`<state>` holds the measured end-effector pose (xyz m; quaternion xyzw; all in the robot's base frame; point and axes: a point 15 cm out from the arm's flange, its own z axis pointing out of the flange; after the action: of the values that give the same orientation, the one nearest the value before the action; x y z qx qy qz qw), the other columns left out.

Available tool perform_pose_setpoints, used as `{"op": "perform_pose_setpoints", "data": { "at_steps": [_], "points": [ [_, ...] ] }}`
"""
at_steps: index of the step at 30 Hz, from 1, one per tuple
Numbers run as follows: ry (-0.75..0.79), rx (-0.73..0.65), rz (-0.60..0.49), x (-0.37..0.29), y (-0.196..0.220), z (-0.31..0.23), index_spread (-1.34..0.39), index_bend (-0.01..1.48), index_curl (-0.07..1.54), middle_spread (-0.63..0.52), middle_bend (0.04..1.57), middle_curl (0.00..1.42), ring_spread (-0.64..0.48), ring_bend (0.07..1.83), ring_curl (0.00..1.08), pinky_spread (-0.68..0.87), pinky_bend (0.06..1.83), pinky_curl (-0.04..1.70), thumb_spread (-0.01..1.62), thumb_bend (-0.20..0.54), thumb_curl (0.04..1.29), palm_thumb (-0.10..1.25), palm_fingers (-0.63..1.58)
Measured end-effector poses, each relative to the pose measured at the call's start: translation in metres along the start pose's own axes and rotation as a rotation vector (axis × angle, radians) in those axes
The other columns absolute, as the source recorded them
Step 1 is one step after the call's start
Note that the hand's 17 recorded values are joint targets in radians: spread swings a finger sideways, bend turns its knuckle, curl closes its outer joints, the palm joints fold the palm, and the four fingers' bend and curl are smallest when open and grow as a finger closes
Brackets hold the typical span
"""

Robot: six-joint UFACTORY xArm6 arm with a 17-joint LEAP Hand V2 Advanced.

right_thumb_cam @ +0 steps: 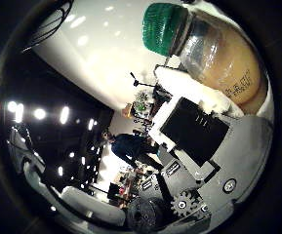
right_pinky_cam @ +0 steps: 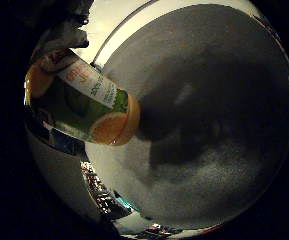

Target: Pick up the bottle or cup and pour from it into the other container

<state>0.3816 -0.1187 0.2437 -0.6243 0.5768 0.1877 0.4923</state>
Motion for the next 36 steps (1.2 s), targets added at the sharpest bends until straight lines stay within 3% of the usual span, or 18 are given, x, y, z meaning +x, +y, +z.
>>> {"op": "perform_pose_setpoints", "data": {
  "at_steps": [4, 10, 21, 26, 36],
  "points": [
    [0.030, -0.011, -0.020, -0.014, -0.013, -0.006, -0.18, 1.12, 0.80, -0.08, 1.34, 0.69, -0.16, 1.46, 0.59, -0.20, 1.47, 0.45, 0.41, -0.021, 0.79, 1.09, 1.16],
    [0.179, -0.138, -0.089, -0.036, -0.034, -0.001, -0.18, 1.15, 0.80, -0.08, 1.36, 0.70, -0.16, 1.47, 0.61, -0.19, 1.46, 0.52, 0.30, -0.017, 0.85, 1.09, 1.15],
    [0.474, -0.357, -0.179, -0.086, -0.047, 0.015, -0.18, 1.17, 0.78, -0.08, 1.37, 0.70, -0.16, 1.47, 0.62, -0.18, 1.40, 0.65, 0.25, -0.021, 0.90, 1.08, 1.14],
    [0.630, -0.388, -0.272, -0.110, -0.063, 0.028, -0.18, 1.18, 0.78, -0.08, 1.37, 0.70, -0.16, 1.47, 0.63, -0.19, 1.37, 0.70, 0.24, -0.021, 0.91, 1.08, 1.14],
    [0.846, -0.459, -0.329, -0.152, -0.078, 0.059, -0.17, 1.19, 0.77, -0.08, 1.37, 0.70, -0.17, 1.47, 0.64, -0.20, 1.31, 0.79, 0.22, -0.022, 0.92, 1.08, 1.15]
  ]
}}
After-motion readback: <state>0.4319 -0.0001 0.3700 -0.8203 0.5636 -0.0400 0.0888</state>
